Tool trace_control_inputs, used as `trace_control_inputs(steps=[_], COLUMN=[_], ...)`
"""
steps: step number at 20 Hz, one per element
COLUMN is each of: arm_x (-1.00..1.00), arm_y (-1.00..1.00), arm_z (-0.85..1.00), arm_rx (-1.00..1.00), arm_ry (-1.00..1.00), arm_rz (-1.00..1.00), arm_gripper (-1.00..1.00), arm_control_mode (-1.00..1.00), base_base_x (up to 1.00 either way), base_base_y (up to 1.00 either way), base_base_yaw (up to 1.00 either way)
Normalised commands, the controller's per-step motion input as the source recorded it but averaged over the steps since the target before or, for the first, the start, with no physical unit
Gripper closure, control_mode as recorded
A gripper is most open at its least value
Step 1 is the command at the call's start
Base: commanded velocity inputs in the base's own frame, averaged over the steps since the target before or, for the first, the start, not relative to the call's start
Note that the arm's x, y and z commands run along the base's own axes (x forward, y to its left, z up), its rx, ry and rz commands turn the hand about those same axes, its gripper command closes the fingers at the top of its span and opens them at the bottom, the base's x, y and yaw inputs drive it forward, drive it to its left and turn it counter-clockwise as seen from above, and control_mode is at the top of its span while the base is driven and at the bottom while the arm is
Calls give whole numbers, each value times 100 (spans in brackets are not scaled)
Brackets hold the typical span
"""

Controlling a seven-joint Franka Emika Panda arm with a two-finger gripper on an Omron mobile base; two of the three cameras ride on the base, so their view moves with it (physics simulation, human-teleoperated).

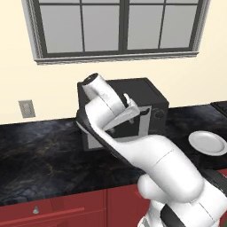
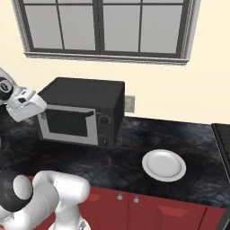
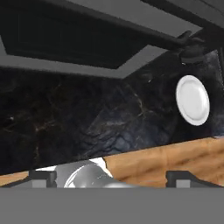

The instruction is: Pick up the bagel from the plate, place it on the toaster oven rack, close the door, and set the timer.

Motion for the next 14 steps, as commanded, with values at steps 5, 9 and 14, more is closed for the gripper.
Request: trace_control_inputs(steps=[5, 9, 14], arm_x=[-38, -2, 1], arm_y=[-100, -98, -87], arm_z=[-11, -5, -6], arm_rx=[33, 19, 8], arm_ry=[-21, -17, -3], arm_rz=[-14, 0, 5], arm_gripper=[-100, -100, -100], arm_control_mode=[-100, -100, -100], base_base_x=[0, 0, 0], base_base_y=[0, 0, 0], base_base_yaw=[0, 0, 0])
